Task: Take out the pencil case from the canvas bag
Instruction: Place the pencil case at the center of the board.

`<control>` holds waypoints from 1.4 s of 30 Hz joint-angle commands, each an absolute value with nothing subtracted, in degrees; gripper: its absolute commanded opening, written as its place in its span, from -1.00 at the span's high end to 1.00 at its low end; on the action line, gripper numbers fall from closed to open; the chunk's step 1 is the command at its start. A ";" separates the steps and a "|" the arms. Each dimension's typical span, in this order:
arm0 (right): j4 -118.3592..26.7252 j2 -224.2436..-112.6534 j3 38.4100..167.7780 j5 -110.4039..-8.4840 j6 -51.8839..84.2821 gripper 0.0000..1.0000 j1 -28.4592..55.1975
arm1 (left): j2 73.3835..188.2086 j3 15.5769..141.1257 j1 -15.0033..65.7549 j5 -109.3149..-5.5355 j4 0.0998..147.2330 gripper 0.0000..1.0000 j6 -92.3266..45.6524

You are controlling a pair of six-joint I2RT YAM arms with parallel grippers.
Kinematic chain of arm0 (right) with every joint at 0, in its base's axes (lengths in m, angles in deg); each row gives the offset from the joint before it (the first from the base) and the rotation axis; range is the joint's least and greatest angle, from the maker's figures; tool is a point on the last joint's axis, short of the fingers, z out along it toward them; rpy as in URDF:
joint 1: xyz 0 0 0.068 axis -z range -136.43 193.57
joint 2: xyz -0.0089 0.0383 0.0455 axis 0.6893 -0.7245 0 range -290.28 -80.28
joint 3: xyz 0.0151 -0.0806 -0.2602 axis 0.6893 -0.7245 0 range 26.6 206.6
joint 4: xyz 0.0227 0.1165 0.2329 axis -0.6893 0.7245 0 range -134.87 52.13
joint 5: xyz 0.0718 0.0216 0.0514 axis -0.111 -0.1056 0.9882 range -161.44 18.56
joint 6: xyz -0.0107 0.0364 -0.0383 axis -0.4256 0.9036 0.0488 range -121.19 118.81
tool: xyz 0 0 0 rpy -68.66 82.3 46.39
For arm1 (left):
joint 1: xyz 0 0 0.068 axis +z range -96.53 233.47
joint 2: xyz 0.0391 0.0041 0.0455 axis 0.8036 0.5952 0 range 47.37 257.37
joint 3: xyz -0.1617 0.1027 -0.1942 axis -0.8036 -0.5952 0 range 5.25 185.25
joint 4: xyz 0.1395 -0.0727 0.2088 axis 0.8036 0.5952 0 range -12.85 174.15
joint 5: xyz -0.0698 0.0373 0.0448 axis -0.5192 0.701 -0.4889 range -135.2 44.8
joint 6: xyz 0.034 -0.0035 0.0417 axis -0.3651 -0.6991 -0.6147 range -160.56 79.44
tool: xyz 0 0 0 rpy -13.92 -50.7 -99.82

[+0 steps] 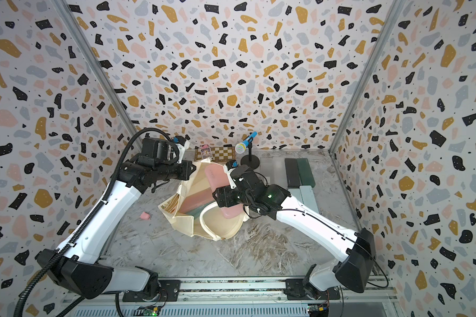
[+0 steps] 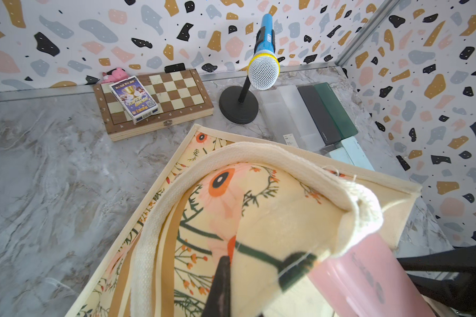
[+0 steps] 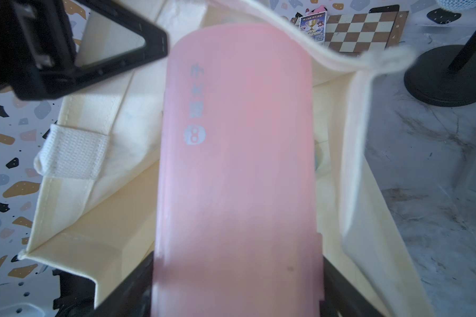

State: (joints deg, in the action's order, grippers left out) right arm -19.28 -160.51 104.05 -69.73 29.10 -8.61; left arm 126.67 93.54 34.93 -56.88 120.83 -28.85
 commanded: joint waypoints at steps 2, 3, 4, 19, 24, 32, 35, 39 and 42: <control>-20.27 -156.25 102.49 -71.53 27.75 -0.40 -8.46 | 126.96 97.18 35.62 -50.57 122.20 1.00 -27.90; -20.16 -155.38 101.97 -71.94 27.67 -0.41 -8.46 | 127.04 97.81 35.61 -49.32 122.49 1.00 -27.90; -20.08 -154.64 101.35 -72.28 27.49 -0.41 -8.46 | 127.22 98.33 35.61 -48.24 122.76 1.00 -27.81; -29.34 -140.35 79.85 -77.95 29.97 -0.40 -8.46 | 126.96 99.58 36.56 -48.02 122.54 1.00 -27.08; -34.92 -141.10 78.29 -79.57 29.84 -0.40 -8.20 | 125.97 97.26 36.17 -59.53 119.26 1.00 -28.05; -40.73 -147.65 83.11 -77.94 29.42 -0.39 -7.92 | 125.53 95.87 34.41 -66.68 118.19 1.00 -30.62; -40.86 -148.10 84.06 -77.24 29.40 -0.38 -7.98 | 125.21 96.14 34.38 -62.14 118.99 1.00 -30.63; -38.28 -144.92 82.43 -79.20 28.93 -0.35 -7.93 | 125.86 98.48 34.70 -49.54 122.01 1.00 -29.39; -35.52 -140.91 79.14 -81.51 27.97 -0.35 -7.93 | 126.72 101.25 35.46 -45.10 123.42 1.00 -28.87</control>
State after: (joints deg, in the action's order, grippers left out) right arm -37.34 -145.69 80.67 -78.86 29.23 -8.11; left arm 127.44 96.88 34.84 -52.33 124.50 -29.31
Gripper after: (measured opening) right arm 0.797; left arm 0.047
